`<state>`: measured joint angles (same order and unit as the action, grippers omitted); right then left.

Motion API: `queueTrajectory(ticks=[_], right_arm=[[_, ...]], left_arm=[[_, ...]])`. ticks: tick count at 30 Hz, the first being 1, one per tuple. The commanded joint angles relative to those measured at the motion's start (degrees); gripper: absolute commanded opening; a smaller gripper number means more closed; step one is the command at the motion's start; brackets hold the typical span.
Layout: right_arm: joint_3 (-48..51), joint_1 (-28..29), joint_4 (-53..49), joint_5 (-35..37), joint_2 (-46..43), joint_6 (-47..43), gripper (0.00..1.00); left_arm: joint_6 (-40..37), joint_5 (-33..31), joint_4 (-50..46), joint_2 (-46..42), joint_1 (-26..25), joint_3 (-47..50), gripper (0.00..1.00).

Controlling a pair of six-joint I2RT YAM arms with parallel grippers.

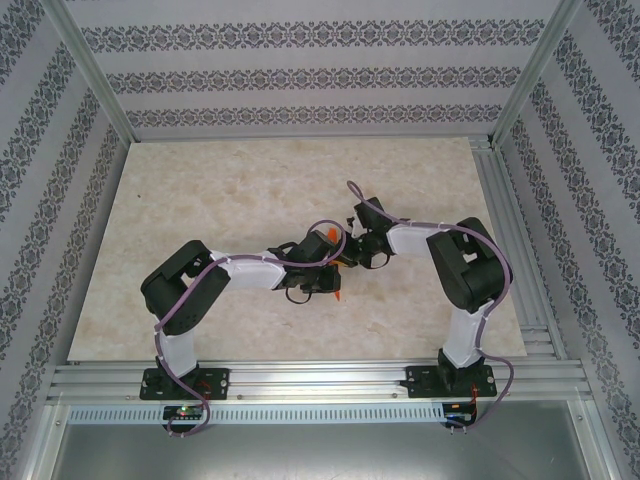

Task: Fold a paper plane with a square sheet of paper (fold left side to right side)
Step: Fold the wing for the fifth time at the center of the table.

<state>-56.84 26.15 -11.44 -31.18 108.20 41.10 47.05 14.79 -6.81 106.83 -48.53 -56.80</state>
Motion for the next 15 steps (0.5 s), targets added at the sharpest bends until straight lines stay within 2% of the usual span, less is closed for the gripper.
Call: queueTrajectory(ticks=[1,15], right_arm=[[-2.76,-1.15,1.87,6.76,2.48,-2.47,0.0],[-8.74,-3.64,2.3,5.61,7.43,-3.3,0.0]], left_arm=[[0.51,0.57,-7.08,3.92,-2.57,2.74,0.12],[0.43,0.57,-7.28,4.35,-2.71,2.63,0.12]])
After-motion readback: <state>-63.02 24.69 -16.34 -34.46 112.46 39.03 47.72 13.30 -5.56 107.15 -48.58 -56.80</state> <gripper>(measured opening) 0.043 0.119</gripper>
